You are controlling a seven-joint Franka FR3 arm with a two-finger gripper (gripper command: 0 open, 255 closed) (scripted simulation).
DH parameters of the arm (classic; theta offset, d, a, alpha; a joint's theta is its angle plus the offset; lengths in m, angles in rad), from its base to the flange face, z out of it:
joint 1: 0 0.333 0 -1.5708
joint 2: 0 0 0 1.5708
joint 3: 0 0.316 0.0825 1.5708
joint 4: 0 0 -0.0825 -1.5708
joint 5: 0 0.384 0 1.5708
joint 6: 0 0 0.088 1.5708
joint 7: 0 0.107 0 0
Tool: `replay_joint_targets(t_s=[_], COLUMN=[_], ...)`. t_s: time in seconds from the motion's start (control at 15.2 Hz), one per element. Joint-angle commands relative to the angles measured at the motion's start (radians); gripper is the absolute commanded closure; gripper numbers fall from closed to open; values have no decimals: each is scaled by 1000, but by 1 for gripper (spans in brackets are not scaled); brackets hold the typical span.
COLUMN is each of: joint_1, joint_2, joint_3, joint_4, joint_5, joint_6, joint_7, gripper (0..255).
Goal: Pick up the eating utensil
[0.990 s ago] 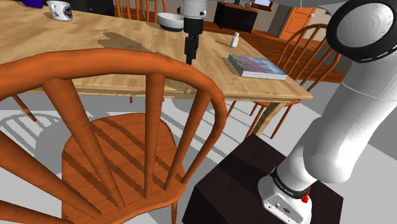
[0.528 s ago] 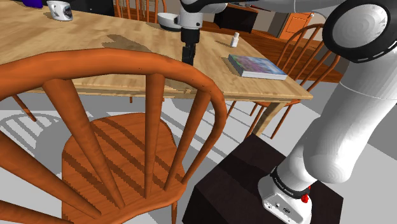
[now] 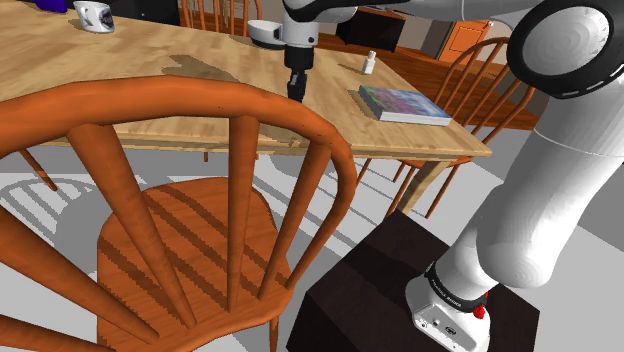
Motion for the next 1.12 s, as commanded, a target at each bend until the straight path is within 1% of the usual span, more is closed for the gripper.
replay_joint_targets(t_s=[0.0,0.13,1.06], joint_1=[0,0,-2], joint_2=[1,2,11], joint_3=[0,0,-1], joint_4=[-1,1,202], joint_5=[0,0,0], joint_6=[0,-1,-193], joint_7=[0,0,5], gripper=[255,255,255])
